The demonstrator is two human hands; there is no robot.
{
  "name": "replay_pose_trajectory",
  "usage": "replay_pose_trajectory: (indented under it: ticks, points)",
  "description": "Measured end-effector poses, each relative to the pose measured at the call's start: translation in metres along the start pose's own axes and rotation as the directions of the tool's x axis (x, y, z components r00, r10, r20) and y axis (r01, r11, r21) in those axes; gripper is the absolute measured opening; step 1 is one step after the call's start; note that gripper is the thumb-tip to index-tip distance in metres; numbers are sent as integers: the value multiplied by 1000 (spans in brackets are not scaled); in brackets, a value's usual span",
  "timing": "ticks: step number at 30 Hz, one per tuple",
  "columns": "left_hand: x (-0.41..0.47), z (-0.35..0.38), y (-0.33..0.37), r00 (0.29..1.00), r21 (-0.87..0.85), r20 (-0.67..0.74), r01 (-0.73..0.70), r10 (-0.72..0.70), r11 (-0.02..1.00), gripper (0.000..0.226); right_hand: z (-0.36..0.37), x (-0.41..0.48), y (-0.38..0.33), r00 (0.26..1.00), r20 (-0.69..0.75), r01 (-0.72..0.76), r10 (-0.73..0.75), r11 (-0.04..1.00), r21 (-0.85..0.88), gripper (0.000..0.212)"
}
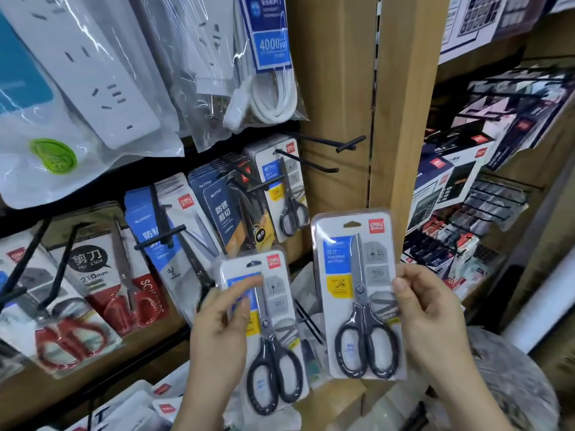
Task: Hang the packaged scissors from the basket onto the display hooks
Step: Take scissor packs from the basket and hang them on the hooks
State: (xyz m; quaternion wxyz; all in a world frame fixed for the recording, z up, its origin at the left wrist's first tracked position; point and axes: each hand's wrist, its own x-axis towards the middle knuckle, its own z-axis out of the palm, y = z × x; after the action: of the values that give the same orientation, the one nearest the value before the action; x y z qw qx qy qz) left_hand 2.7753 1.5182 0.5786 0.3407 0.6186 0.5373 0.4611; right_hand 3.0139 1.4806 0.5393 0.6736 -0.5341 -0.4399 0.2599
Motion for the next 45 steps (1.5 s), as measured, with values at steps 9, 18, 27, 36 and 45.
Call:
replay_pose_trajectory:
  ticks: [9, 18, 27, 36, 45]
  points:
    - [-3, 49, 15, 972, -205, 234, 14, 35, 979, 33, 12, 1, -7, 1000, 9, 4, -4, 996, 85, 13]
    - [27, 58, 41, 986, -326, 118, -77, 121, 942, 31, -4, -15, -14, 942, 248, -271, 224, 946, 176, 60]
    - [34, 68, 46, 997, -356, 80, 19, 10, 934, 28, -3, -8, -23, 943, 268, -237, 196, 963, 132, 44]
    - [33, 62, 49, 991, -352, 132, 57, -10, 934, 58, 0, -3, -25, 946, 229, -279, 228, 935, 220, 35]
    - [12, 47, 46, 972, -188, 223, -33, 75, 982, 31, 2, -4, -23, 941, 198, -321, 276, 912, 255, 40]
